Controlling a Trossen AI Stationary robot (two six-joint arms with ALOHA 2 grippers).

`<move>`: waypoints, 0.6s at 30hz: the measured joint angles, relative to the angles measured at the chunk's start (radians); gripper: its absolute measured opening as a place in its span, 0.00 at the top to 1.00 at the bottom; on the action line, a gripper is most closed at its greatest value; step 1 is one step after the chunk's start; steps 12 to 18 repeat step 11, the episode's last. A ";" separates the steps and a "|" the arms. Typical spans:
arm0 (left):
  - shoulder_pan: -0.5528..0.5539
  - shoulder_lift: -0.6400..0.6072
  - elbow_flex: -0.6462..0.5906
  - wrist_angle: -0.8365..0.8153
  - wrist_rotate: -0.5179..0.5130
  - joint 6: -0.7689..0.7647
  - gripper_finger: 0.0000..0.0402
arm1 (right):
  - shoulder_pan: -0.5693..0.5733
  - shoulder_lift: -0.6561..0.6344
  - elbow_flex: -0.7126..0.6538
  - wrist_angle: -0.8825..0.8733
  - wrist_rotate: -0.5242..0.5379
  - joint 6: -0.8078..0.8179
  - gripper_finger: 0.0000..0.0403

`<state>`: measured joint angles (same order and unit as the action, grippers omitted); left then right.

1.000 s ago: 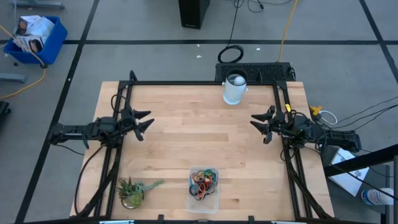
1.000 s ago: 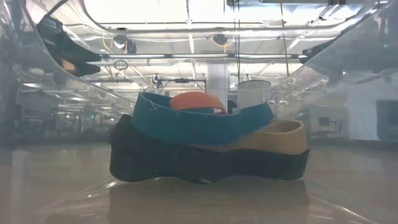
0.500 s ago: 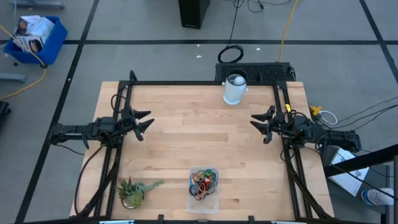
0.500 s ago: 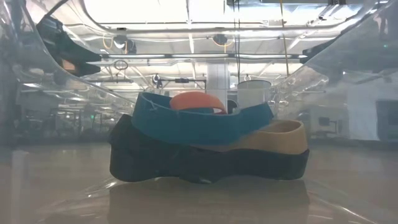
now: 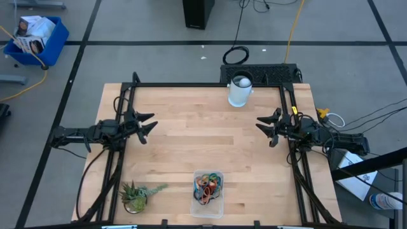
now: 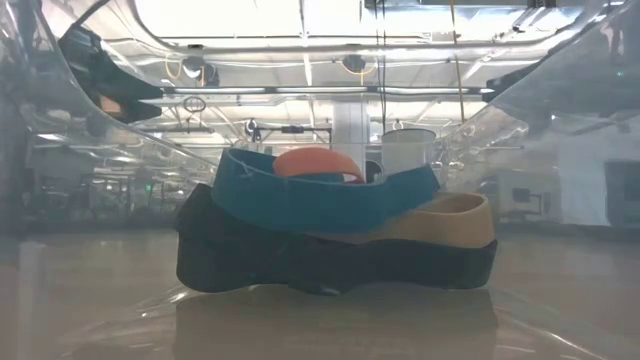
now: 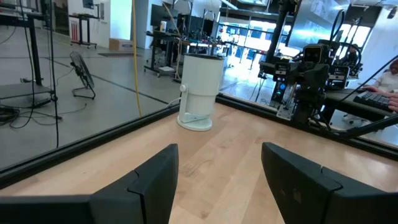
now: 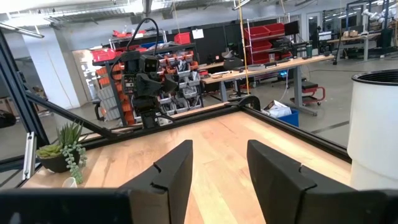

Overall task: Pick and place rubber bands into bin
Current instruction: Return to Home Position

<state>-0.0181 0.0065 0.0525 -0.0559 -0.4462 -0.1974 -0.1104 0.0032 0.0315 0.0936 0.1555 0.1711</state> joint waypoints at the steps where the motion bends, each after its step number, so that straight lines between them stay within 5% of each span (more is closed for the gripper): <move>1: 0.000 0.000 0.000 0.000 0.000 0.000 0.41 | 0.000 0.000 0.000 0.000 0.000 0.000 0.63; 18: 0.000 0.000 0.000 0.000 0.000 0.000 0.41 | 0.000 0.000 0.000 0.000 0.000 0.000 0.63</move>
